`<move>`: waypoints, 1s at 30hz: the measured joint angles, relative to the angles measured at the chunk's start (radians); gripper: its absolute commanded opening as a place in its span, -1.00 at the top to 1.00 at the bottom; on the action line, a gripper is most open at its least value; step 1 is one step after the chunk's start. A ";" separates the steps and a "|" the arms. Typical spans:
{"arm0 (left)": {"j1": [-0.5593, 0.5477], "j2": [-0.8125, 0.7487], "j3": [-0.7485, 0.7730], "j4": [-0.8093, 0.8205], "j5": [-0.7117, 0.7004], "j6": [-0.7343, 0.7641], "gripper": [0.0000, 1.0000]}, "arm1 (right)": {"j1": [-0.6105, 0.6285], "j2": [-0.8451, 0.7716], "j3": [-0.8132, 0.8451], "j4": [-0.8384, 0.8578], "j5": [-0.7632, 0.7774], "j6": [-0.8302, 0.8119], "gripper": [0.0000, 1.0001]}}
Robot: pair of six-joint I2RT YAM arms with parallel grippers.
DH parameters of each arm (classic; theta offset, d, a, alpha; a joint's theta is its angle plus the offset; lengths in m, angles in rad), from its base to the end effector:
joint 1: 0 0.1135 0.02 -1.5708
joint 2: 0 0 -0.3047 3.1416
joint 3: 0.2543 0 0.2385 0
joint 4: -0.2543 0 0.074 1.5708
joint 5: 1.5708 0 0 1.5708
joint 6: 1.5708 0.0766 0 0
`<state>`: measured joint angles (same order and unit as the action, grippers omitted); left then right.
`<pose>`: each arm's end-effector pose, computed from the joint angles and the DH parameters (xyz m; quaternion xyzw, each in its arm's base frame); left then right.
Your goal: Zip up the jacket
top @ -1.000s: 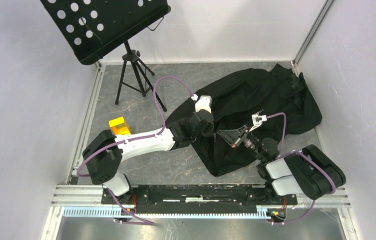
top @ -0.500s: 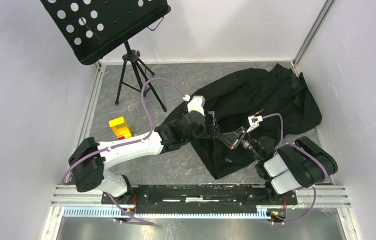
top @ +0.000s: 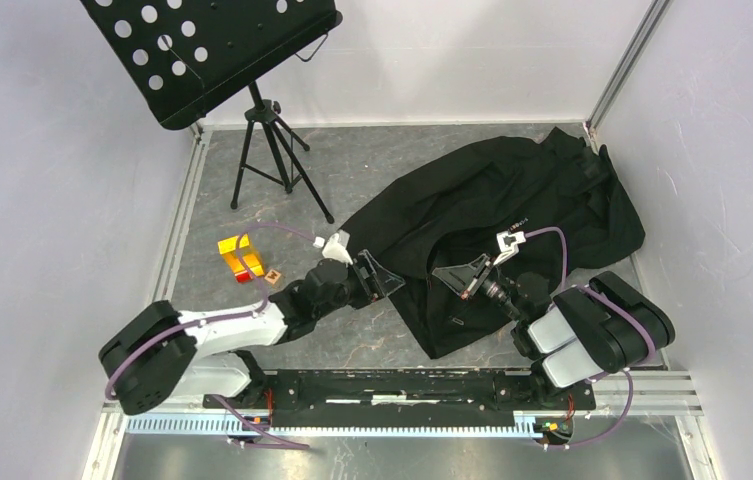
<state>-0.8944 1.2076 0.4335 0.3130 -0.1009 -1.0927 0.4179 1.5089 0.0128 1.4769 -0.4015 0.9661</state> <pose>0.1646 -0.1927 0.2130 -0.1105 0.8421 -0.4175 0.3230 0.1914 0.1177 0.1891 0.0549 0.7112 0.5475 0.4375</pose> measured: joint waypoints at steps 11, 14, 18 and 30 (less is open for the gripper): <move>0.000 0.474 -0.108 0.906 0.129 -0.269 -0.63 | 0.000 -0.001 0.000 0.000 -0.001 0.007 0.99; -0.006 0.565 -0.108 1.016 0.124 -0.309 -0.66 | 0.000 -0.001 0.000 0.000 -0.001 0.007 0.99; -0.024 0.575 -0.107 1.114 0.086 -0.325 -0.68 | 0.000 -0.001 0.000 0.000 -0.001 0.007 0.99; -0.039 0.617 -0.091 1.184 0.013 -0.409 -0.70 | 0.000 -0.001 0.000 0.000 0.000 0.014 0.99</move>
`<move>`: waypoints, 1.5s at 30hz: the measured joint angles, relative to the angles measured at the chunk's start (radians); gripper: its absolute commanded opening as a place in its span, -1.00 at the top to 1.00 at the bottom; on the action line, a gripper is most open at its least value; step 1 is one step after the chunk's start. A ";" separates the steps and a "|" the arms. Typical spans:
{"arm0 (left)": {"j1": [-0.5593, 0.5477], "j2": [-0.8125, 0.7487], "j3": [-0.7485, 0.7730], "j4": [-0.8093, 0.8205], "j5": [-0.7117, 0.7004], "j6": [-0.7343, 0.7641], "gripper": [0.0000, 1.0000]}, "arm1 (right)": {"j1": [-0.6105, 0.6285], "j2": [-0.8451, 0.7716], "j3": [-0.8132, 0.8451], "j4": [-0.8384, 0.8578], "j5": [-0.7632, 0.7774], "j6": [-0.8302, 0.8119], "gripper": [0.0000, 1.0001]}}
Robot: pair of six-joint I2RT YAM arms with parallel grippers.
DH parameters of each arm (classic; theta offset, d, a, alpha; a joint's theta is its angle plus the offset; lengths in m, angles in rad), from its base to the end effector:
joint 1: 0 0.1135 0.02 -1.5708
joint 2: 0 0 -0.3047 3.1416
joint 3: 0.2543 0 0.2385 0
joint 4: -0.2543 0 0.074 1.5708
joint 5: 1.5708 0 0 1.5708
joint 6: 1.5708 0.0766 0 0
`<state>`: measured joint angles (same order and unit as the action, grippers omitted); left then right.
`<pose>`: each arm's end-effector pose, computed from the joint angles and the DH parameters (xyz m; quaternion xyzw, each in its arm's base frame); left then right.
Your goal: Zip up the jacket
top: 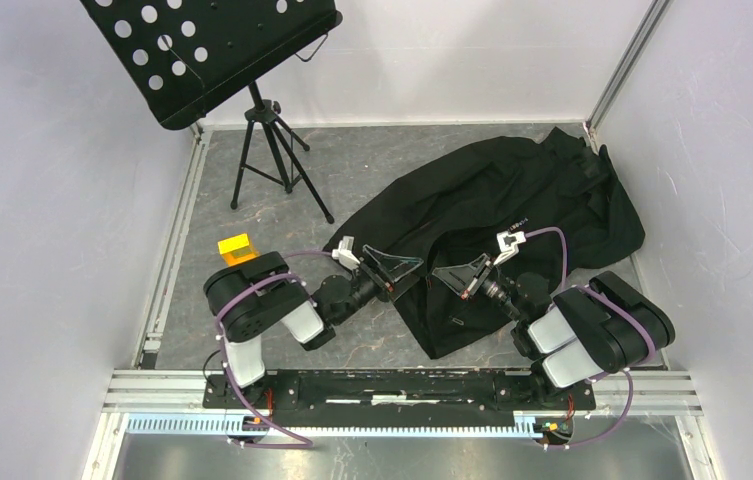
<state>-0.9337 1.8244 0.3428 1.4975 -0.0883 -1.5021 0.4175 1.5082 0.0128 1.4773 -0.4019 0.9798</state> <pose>0.2000 -0.2589 0.1863 -0.2267 0.6638 -0.6574 0.2751 0.1914 0.1177 0.1893 0.0596 0.7105 0.5506 0.4341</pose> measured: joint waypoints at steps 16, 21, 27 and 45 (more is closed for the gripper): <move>-0.043 0.092 0.018 0.008 -0.079 -0.151 -0.43 | 0.000 0.000 0.000 0.000 0.000 0.008 0.99; -0.044 0.092 0.018 0.009 -0.114 -0.164 -0.23 | 0.000 0.000 0.000 0.000 0.000 0.011 0.99; -0.046 0.103 0.021 0.013 -0.134 -0.185 -0.09 | 0.000 0.000 0.000 0.000 0.000 0.011 0.99; -0.067 0.111 0.019 0.017 -0.155 -0.188 0.71 | 0.000 0.014 0.000 0.001 0.003 0.047 0.99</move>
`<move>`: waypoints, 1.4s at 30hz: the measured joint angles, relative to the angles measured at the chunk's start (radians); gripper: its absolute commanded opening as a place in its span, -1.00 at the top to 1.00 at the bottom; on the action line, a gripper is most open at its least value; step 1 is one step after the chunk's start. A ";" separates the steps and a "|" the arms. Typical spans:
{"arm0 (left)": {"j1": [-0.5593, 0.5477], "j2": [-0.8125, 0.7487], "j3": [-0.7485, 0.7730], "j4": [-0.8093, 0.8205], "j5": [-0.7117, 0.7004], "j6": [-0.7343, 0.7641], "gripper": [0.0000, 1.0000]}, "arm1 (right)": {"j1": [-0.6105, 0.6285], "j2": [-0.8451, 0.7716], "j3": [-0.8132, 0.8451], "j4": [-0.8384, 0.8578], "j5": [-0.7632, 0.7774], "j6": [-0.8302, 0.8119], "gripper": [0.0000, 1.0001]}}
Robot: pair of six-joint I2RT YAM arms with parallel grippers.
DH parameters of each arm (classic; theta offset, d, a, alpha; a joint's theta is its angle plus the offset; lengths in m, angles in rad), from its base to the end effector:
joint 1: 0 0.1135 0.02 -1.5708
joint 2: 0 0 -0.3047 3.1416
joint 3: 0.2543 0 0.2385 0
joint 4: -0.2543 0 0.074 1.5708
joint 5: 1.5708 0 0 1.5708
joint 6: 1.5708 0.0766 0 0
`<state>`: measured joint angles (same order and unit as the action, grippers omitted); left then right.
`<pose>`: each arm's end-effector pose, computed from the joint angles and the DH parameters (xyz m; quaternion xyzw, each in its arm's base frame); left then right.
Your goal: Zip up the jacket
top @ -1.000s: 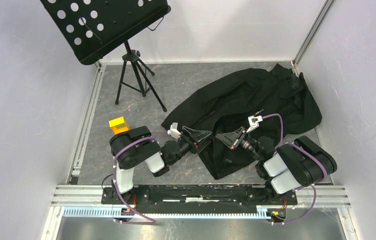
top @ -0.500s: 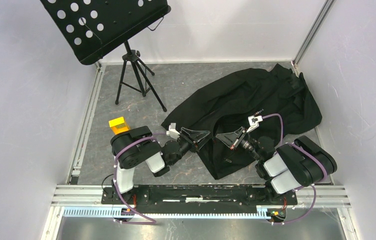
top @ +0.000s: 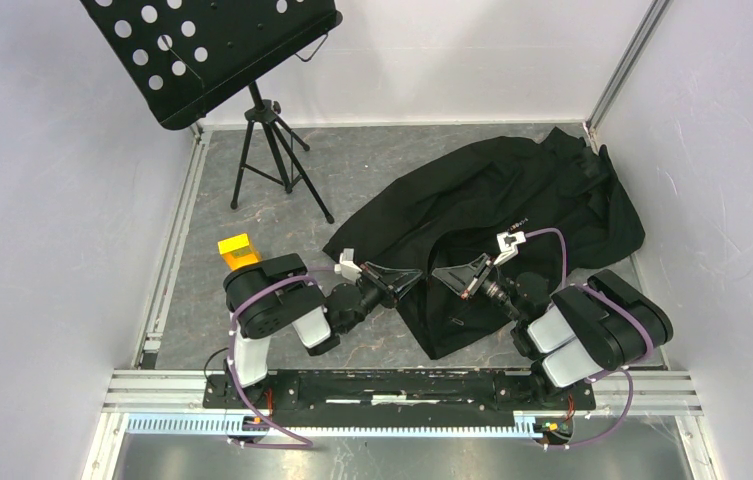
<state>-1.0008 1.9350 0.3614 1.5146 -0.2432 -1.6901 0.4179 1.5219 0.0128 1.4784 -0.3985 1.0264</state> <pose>0.1968 -0.2729 0.1585 -0.3223 0.6517 -0.6439 0.2382 0.1924 0.1180 0.1867 0.0793 0.7126 0.5577 0.4181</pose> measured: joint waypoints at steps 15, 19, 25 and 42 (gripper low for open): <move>-0.003 -0.001 -0.008 0.005 0.014 0.007 0.95 | -0.001 -0.024 0.000 -0.001 -0.001 0.037 0.99; -0.003 -0.016 -0.009 0.005 0.018 0.037 0.95 | -0.004 -0.035 0.000 -0.002 0.000 0.058 0.99; -0.003 -0.047 -0.010 0.005 0.021 0.091 0.95 | -0.008 -0.048 0.000 -0.001 0.007 0.087 0.99; -0.003 -0.042 -0.046 0.007 0.068 0.151 0.96 | -0.008 0.010 -0.004 -0.002 0.006 0.191 0.99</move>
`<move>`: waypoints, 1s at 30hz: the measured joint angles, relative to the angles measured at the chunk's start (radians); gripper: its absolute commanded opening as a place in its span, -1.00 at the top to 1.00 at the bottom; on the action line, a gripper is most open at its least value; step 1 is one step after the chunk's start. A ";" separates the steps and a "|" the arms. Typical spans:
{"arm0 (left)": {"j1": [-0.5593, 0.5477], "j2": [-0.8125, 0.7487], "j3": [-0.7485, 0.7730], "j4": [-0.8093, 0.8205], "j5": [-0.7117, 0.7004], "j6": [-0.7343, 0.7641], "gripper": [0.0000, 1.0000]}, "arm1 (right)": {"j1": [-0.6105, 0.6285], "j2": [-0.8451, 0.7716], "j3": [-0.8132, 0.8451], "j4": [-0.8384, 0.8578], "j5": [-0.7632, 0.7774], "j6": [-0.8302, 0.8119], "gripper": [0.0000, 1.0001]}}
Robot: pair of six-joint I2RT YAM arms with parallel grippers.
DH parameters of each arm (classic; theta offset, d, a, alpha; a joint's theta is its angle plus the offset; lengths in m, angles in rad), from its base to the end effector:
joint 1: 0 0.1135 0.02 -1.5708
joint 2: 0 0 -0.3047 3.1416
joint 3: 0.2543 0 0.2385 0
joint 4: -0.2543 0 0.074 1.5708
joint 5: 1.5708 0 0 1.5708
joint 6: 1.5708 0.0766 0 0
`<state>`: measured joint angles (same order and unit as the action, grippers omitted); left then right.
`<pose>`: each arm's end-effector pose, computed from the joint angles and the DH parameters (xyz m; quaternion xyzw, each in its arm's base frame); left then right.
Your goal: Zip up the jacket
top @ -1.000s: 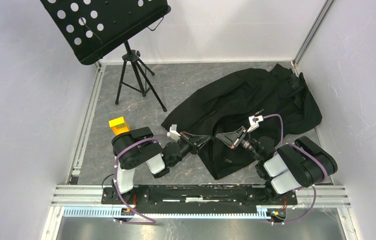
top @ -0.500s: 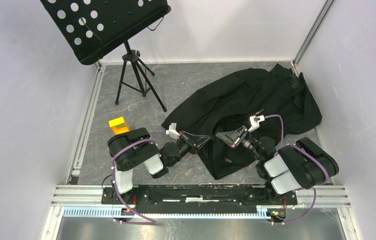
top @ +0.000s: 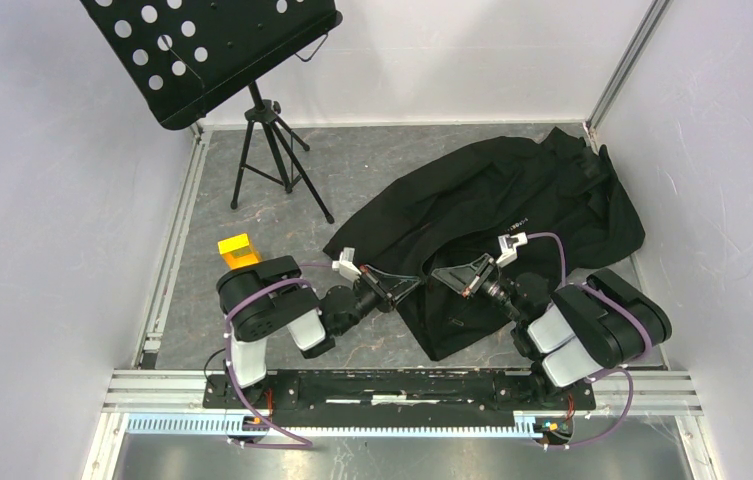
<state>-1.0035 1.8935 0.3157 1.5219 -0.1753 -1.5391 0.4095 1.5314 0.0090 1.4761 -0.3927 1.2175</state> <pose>0.1855 -0.2662 0.1629 -0.2495 0.6821 -0.6352 0.2627 0.1935 0.1160 0.1836 0.1550 0.7052 0.5891 0.3627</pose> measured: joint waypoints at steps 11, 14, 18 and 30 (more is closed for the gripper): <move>0.005 0.074 -0.009 0.005 0.058 -0.004 0.96 | -0.005 -0.072 0.000 -0.080 -0.032 -0.111 0.42; 0.011 0.090 -0.026 0.003 0.078 -0.004 0.96 | -0.011 -0.145 0.000 -0.182 -0.024 -0.181 0.14; 0.026 0.090 -0.051 0.000 0.106 -0.008 0.95 | -0.017 -0.282 0.007 -0.396 -0.007 -0.312 -0.20; 0.064 0.090 -0.072 -0.001 0.204 -0.066 0.95 | 0.158 -0.704 0.214 -1.140 0.140 -0.927 -0.61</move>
<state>-0.9394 1.9835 0.2432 1.5208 0.0292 -1.6054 0.5674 0.8272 0.2234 0.3359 -0.2531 0.2901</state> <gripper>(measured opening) 0.033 0.796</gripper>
